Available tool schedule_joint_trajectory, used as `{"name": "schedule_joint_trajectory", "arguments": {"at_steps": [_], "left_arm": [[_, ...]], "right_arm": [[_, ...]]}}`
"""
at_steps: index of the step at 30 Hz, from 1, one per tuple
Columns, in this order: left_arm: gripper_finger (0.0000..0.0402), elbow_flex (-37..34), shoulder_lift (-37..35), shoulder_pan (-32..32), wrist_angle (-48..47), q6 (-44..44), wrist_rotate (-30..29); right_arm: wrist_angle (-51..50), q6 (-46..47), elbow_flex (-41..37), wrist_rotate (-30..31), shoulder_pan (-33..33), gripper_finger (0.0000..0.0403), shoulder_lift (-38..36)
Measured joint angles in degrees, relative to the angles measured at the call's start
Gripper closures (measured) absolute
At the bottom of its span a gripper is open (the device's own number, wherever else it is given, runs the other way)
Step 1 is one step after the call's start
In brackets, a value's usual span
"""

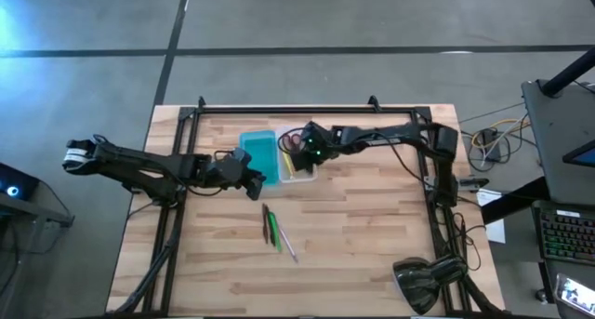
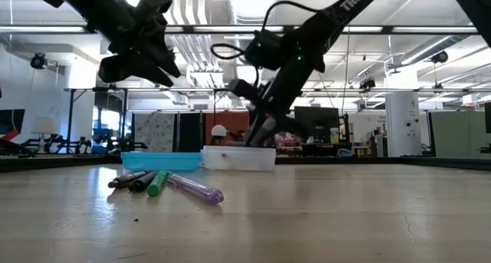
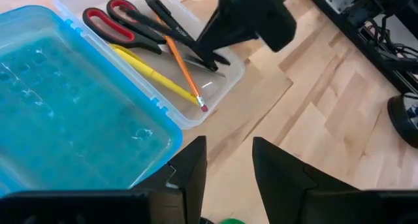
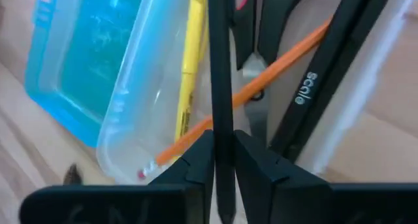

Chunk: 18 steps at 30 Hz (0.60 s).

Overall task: Pick & place school supplies into a supply box
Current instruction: Put the black pen into the pencil box, then put the brown pen into the pencil box

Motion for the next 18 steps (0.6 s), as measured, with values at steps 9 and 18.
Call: {"name": "schedule_joint_trajectory", "arguments": {"at_steps": [9,18], "left_arm": [[0.0294,0.0,0.0,-0.1,-4.1,-0.1,1.8],[0.0294,-2.6,0.2,-0.6,-8.2,-3.0,8.5]], "right_arm": [[0.4,-4.9,0.1,4.5,1.3,0.0269,-1.3],[-4.2,-34.1,0.2,12.9,5.9,0.0216,-13.0]]}}
